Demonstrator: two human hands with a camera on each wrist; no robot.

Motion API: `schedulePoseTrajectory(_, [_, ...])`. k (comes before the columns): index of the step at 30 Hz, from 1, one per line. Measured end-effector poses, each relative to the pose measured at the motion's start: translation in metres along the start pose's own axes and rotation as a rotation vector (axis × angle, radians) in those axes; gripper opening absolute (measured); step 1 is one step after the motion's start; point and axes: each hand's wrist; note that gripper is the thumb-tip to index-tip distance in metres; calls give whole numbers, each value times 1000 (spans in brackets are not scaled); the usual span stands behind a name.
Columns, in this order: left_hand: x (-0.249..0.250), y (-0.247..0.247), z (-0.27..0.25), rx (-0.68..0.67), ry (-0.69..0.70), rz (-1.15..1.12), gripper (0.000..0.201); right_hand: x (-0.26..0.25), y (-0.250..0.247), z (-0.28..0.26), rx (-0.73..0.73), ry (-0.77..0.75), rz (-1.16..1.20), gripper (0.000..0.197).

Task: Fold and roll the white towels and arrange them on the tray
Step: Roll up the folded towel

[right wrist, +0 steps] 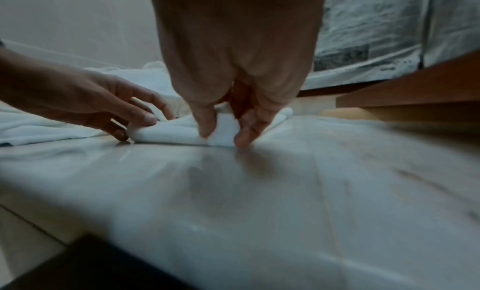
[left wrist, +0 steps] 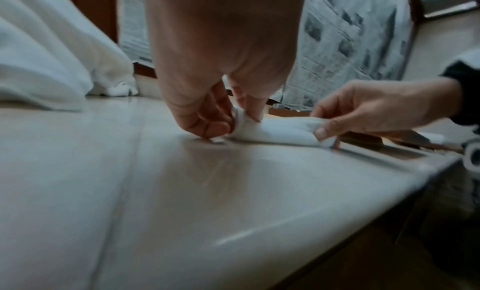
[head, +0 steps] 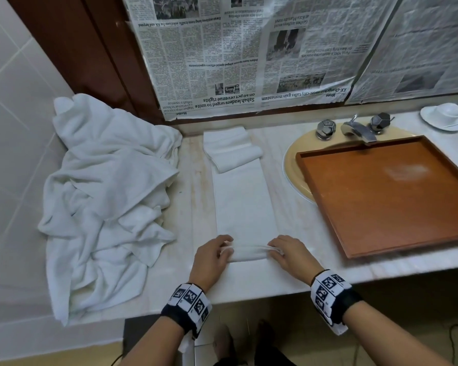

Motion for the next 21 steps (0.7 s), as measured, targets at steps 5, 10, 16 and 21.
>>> schedulePoseTrajectory(5, [2,7,-2,57,-60,-1,3,-6,-1,1,108,41,159,20])
schedulePoseTrajectory(10, [10,19,-5,111,-44,334,6,-8,13,0,109,-99,-128,10])
schedulePoseTrajectory(16, [10,24,-11,109,167,429,33,-23,18,-5,73,-160,-530,16])
schedulePoseTrajectory(21, [21,28,-16,74,152,449,37,-23,22,1,45,-125,-491,26])
Point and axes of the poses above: each hand's wrist, its own z-axis towards the middle knuckle, its own y-axis out of the palm, x = y × z, and after that the axes turned 15 degrees about z, right-handed
